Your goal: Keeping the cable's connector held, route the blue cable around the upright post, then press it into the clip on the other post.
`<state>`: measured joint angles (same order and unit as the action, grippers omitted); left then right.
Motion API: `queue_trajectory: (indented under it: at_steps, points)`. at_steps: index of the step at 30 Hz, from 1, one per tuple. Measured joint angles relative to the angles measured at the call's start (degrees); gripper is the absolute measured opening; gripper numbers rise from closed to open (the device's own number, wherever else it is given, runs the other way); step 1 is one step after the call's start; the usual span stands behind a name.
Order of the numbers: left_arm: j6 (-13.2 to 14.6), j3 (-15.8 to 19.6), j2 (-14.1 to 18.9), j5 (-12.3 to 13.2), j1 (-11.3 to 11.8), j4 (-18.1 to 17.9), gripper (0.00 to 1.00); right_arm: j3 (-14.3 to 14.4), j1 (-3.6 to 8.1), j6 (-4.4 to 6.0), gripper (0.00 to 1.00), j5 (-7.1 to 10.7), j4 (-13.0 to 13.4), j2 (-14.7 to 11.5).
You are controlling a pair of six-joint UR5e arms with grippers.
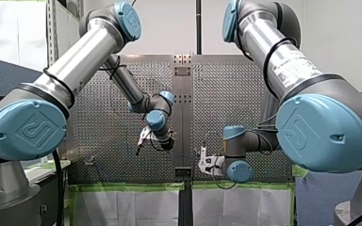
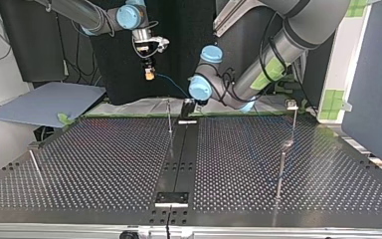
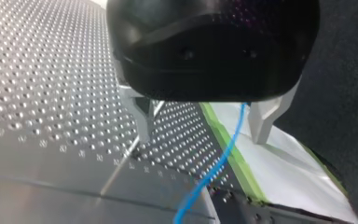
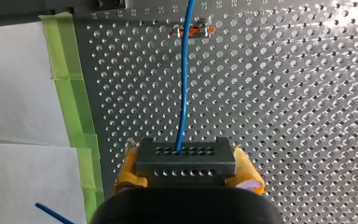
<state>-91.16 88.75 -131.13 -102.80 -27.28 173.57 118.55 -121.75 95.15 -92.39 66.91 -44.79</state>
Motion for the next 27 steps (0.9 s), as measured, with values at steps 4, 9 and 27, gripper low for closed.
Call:
queue_trajectory:
  at_steps: [4, 9, 27]
  points:
    - [-0.7, 0.0, -0.1, -1.1, 0.5, 0.0, 0.99, 0.0, -0.01, 0.04, 0.00, 0.16, 0.2, 0.0]
    - [-1.5, 0.0, -0.1, -2.0, 1.4, -0.3, 0.99, 0.0, -0.06, 0.05, 0.00, 1.57, 0.2, 0.0]
    - [-0.6, -2.9, -5.0, -4.8, 1.4, 1.6, 0.99, 0.0, -0.14, 0.11, 0.00, 3.22, 0.3, 0.0]
